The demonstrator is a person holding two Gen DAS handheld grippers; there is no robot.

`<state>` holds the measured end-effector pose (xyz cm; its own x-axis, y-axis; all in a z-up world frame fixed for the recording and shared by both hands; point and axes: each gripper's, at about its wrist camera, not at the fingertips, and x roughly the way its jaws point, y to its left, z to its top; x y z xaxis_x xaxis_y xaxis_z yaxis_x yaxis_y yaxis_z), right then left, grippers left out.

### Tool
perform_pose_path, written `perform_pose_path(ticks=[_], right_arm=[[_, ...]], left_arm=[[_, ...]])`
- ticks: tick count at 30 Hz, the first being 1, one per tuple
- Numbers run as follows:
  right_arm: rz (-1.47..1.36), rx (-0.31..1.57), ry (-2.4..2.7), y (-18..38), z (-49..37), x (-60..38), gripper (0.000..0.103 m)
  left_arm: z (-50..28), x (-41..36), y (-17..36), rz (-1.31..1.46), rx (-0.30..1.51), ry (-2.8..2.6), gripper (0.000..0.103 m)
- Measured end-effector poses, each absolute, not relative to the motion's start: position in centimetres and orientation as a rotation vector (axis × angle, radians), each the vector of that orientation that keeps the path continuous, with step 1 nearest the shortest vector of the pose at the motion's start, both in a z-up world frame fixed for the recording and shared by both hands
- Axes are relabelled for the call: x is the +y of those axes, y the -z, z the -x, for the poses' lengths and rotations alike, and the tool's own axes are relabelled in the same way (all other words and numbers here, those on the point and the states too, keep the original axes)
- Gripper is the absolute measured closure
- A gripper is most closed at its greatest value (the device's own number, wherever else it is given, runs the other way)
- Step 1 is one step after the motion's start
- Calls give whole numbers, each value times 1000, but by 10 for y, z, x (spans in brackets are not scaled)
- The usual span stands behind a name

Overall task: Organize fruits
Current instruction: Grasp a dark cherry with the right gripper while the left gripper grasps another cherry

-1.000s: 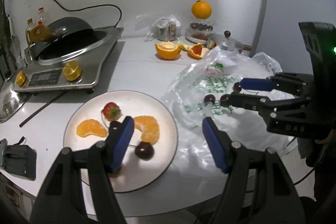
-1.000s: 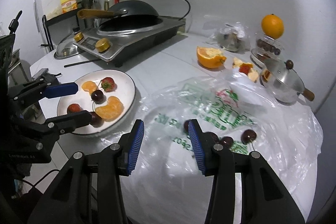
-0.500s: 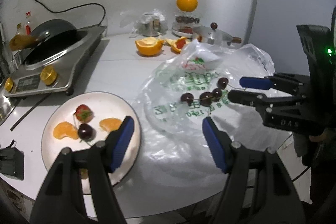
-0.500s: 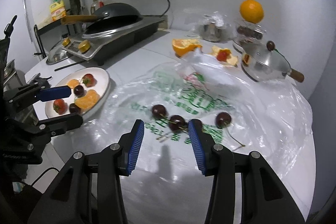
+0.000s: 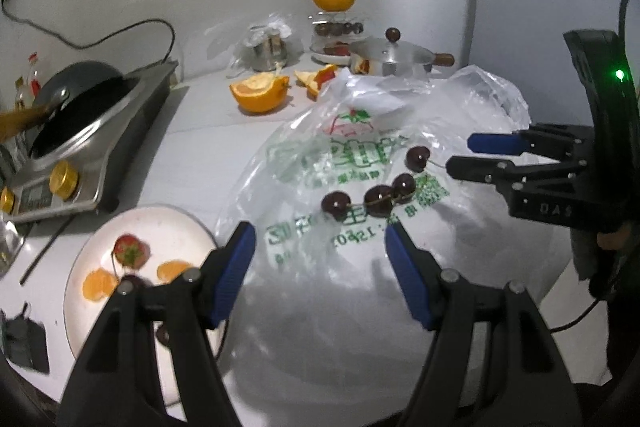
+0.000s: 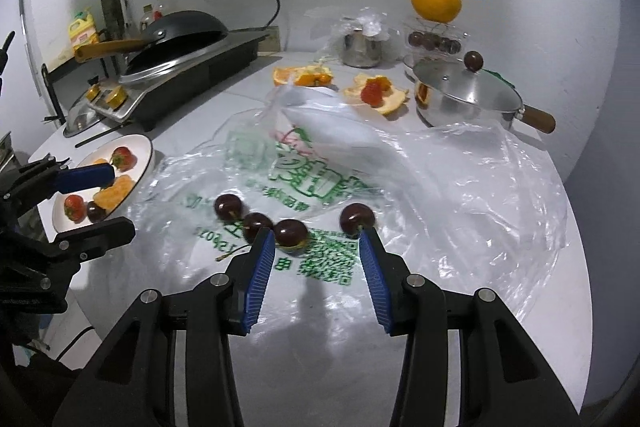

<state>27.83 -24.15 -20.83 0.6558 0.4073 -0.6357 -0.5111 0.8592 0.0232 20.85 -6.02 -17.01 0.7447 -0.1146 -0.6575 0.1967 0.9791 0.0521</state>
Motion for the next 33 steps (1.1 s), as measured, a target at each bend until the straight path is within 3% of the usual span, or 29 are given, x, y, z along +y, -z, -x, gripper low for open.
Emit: perform_pose_path(ticks=[21,24,33], right_arm=[[135,704,-520,226,-323,-248,59],[121,705,-523,228,-329,-248,60],[118,741,-527,236,-342,-245,65]], left_arm=[[-268,-79,205,-285,806,158,35],[-273,-83,209,-303,811,189,48],[-288,-89,223,-359,830,195,52]])
